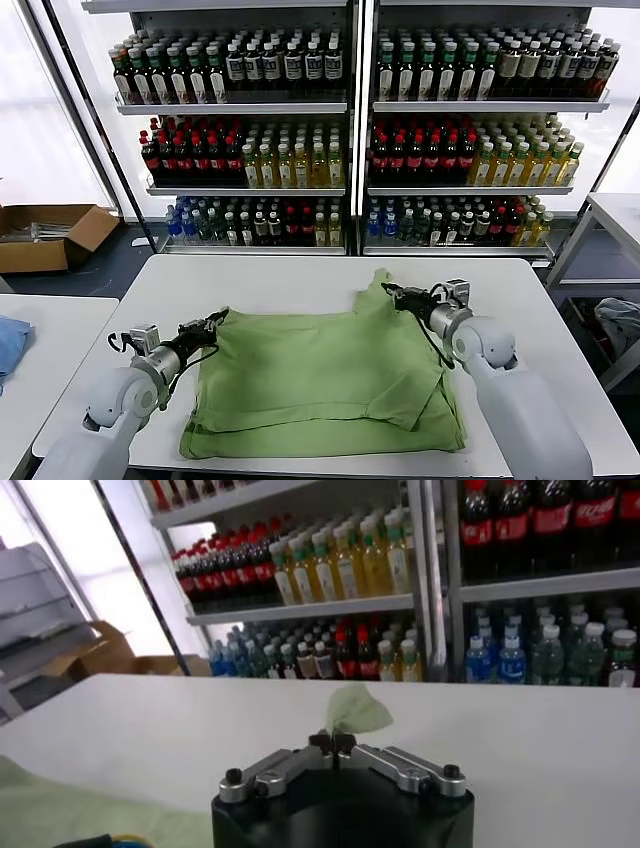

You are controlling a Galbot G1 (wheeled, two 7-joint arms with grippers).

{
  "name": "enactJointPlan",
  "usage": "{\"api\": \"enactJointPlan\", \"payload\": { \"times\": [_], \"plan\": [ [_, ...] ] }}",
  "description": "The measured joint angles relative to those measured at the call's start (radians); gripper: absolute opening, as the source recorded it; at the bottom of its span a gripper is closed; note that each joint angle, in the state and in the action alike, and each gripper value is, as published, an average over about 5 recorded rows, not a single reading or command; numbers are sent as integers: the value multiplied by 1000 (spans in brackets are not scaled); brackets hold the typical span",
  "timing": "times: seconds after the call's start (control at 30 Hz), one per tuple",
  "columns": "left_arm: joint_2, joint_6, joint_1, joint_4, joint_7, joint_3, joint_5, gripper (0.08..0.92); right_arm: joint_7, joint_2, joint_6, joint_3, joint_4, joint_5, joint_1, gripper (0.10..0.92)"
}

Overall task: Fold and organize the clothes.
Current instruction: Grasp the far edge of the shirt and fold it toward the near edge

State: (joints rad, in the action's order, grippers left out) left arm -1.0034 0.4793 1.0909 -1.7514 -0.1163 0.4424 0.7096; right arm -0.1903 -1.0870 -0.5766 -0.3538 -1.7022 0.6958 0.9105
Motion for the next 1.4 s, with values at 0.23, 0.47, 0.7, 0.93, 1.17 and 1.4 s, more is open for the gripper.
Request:
{"api": "enactJointPlan", "payload": {
  "times": [0.23, 0.47, 0.7, 0.93, 1.17, 1.4],
  "plan": [
    [8, -2, 105, -120, -14, 62, 0, 92, -5, 12, 2, -130, -184, 16, 211, 106],
    [6, -3, 243, -215, -26, 132, -9, 92, -16, -8, 8, -245, -346, -4, 437, 106],
    [3, 6, 371, -261, -55, 182, -47, 92, -18, -33, 16, -300, -446, -60, 607, 108],
    [-10, 16, 454, -295, -85, 217, -126, 162, 0, -53, 28, -376, -472, -85, 669, 258],
    [-16, 30, 513, -336, -81, 273, -172, 378, -11, -52, 89, -507, -437, -103, 698, 466],
    [-53, -8, 575, -369, 4, 303, -165, 595, -29, -69, 224, -615, -366, -139, 721, 674]
  ]
}}
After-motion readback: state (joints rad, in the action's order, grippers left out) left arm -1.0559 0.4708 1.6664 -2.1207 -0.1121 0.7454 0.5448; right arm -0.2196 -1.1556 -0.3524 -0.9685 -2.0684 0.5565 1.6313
